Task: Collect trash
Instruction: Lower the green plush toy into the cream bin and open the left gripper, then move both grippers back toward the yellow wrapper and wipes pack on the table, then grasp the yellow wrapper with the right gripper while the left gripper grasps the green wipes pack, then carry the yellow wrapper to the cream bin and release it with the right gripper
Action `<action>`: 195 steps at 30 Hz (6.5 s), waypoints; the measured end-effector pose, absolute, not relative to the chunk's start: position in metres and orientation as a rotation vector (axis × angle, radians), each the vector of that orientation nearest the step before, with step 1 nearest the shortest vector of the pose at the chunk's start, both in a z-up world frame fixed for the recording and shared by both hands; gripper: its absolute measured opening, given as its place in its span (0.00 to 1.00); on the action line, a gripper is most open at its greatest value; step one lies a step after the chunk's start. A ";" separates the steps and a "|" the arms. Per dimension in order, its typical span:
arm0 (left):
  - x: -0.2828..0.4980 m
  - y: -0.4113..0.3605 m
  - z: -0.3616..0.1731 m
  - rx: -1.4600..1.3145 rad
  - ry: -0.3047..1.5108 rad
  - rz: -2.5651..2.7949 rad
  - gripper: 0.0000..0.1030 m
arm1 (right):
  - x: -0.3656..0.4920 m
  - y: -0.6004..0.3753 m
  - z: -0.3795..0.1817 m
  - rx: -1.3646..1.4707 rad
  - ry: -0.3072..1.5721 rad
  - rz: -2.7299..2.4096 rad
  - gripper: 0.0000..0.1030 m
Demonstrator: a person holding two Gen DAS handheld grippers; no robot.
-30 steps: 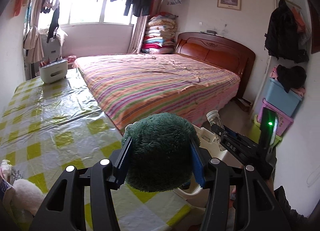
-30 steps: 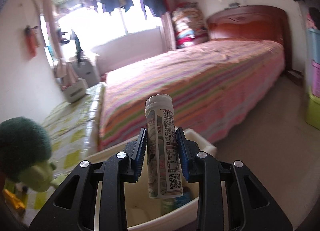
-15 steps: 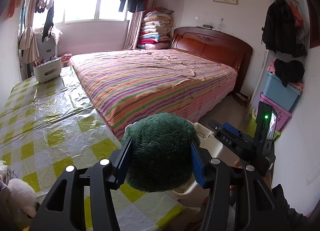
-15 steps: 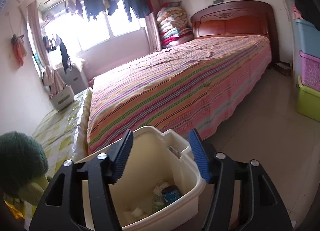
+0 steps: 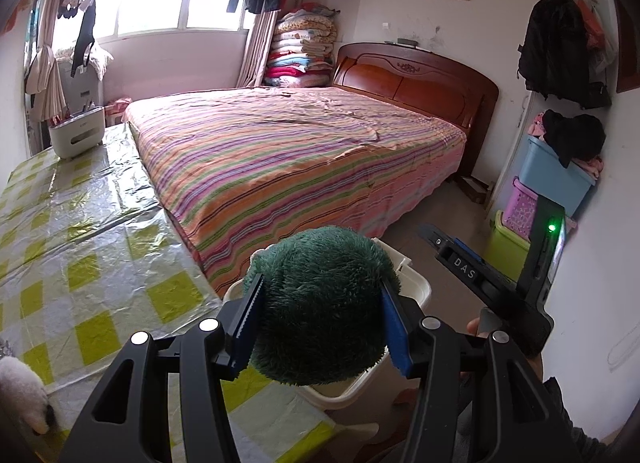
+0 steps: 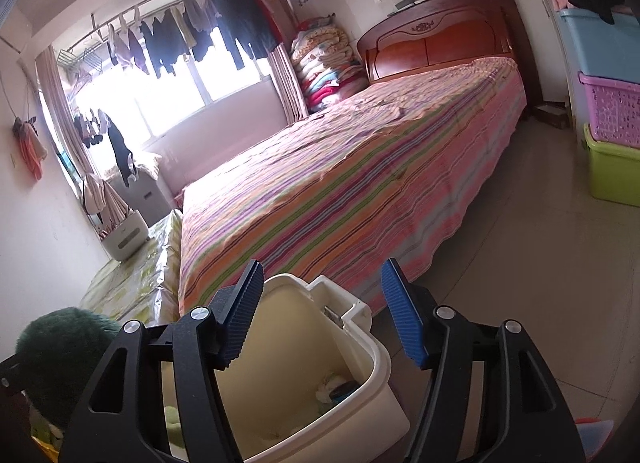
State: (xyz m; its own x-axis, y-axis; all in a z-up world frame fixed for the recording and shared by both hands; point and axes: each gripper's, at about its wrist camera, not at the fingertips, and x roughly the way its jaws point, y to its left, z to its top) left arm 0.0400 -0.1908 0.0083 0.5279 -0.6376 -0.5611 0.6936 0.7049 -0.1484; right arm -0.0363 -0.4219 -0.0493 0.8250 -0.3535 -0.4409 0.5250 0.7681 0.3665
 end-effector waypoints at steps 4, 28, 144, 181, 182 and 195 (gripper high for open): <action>0.042 -0.204 0.004 0.110 0.642 -0.808 0.50 | -0.038 -0.425 -0.049 0.508 0.355 -0.489 0.59; 0.053 -0.173 0.019 0.019 0.589 -0.676 0.80 | -0.032 -0.419 -0.051 0.523 0.345 -0.463 0.66; 0.095 0.169 -0.070 0.256 0.882 0.076 0.07 | 0.041 -0.040 -0.056 -0.001 0.679 0.716 0.25; 0.072 0.058 0.041 -0.016 0.501 -0.335 0.05 | 0.037 -0.162 -0.035 0.187 0.500 0.398 0.25; 0.073 0.051 0.040 -0.013 0.503 -0.349 0.05 | 0.036 -0.169 -0.035 0.194 0.497 0.385 0.25; 0.072 -0.038 0.029 0.023 0.552 -0.536 0.05 | 0.021 -0.260 -0.039 0.301 0.453 0.161 0.25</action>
State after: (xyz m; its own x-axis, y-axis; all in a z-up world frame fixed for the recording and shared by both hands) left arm 0.0722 -0.0377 0.0290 0.7184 -0.4785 -0.5050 0.4905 0.8631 -0.1200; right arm 0.0214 -0.2595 -0.0394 0.8876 0.2188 -0.4053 -0.0860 0.9432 0.3208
